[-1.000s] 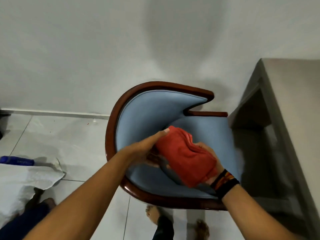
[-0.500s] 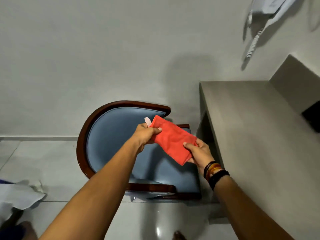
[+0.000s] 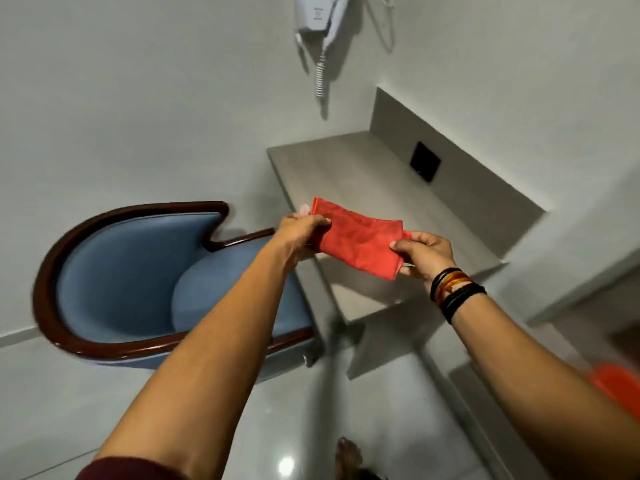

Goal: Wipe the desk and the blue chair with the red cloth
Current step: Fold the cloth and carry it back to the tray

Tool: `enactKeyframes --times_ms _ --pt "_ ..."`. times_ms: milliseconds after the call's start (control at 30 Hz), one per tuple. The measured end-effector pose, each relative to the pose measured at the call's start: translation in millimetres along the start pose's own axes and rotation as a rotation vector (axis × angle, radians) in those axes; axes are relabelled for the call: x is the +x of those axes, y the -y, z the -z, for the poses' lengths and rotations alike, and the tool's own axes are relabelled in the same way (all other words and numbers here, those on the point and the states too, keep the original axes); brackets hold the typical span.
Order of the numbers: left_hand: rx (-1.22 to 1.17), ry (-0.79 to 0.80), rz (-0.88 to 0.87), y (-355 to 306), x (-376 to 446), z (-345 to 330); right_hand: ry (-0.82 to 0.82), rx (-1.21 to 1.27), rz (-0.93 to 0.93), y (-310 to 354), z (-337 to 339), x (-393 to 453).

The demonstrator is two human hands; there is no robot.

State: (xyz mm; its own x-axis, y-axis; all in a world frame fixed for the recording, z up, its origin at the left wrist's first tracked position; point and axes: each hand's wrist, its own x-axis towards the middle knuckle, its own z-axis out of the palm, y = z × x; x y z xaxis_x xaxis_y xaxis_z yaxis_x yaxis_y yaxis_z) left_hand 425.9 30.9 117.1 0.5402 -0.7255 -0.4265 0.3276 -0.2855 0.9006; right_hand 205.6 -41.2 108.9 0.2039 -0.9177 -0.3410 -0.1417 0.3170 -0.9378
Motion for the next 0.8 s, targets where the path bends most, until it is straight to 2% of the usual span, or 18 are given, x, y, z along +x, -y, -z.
enactKeyframes --times_ms 300,400,567,800 --pt "0.245 0.363 -0.039 62.2 -68.5 -201.9 -0.139 0.025 -0.115 -36.9 237.5 -46.9" --pt "0.281 0.431 -0.02 94.4 -90.6 -262.2 -0.235 0.022 -0.152 -66.7 299.9 -72.7" --pt "0.421 0.556 0.039 155.1 -127.6 -324.7 -0.313 -0.021 -0.244 -115.9 363.2 -135.0" --pt "0.752 0.706 0.019 224.9 -176.4 -355.8 -0.414 -0.133 -0.402 -185.5 414.1 -178.8"
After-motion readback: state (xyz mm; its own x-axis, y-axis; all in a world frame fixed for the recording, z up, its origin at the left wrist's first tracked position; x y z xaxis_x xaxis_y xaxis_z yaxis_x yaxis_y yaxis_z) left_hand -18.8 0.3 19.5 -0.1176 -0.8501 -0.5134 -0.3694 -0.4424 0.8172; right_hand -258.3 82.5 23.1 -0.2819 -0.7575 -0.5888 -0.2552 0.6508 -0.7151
